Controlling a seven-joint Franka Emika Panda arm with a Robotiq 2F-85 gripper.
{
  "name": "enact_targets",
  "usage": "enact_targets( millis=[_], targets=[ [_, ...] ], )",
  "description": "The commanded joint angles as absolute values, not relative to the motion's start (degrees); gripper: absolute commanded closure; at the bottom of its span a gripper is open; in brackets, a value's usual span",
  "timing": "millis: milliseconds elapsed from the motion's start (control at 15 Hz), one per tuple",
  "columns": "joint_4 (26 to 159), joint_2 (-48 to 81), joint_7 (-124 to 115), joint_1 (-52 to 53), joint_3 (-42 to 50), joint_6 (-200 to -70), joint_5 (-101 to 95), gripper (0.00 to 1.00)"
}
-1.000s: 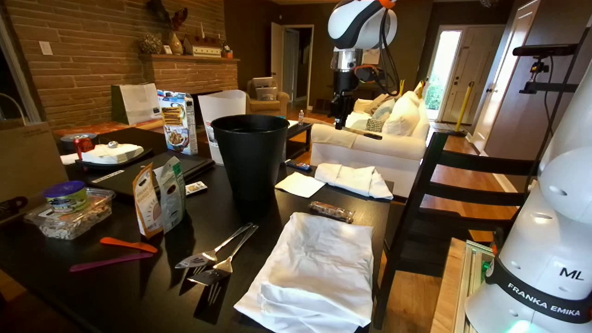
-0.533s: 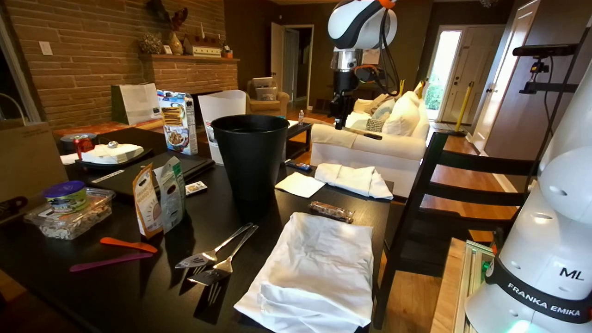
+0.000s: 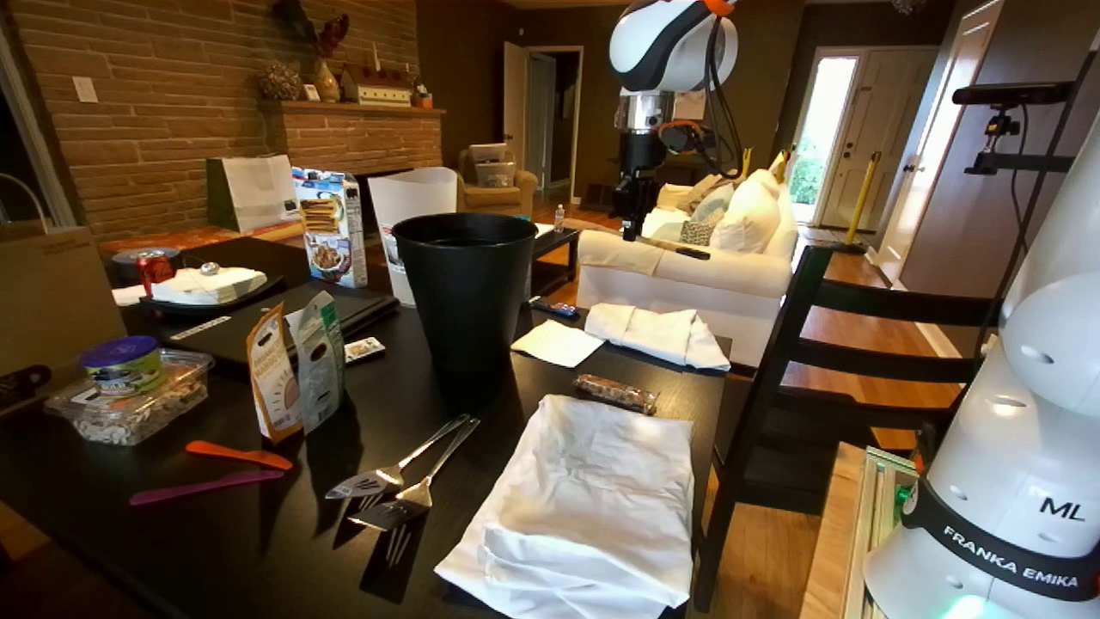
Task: Put the wooden spoon on the black bin then put the napkin on the spoon.
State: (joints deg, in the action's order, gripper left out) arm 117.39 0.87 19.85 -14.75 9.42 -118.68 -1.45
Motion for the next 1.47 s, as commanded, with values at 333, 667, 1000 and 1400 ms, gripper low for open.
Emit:
enact_targets(
  millis=[333, 667, 1000, 1400],
  targets=[
    [116.97, 0.97, 17.49, -13.45, 10.06, -119.25, -2.67, 0.95],
    [112.26, 2.4, 1.72, -10.52, 8.49, -119.17, -9.36, 0.95],
    [101.23, 7.97, -12.31, -7.01, 6.91, -109.71, -12.66, 0.95],
    [86.11, 18.54, -24.41, -3.9, 6.52, -95.28, -8.81, 0.95]
  ],
)
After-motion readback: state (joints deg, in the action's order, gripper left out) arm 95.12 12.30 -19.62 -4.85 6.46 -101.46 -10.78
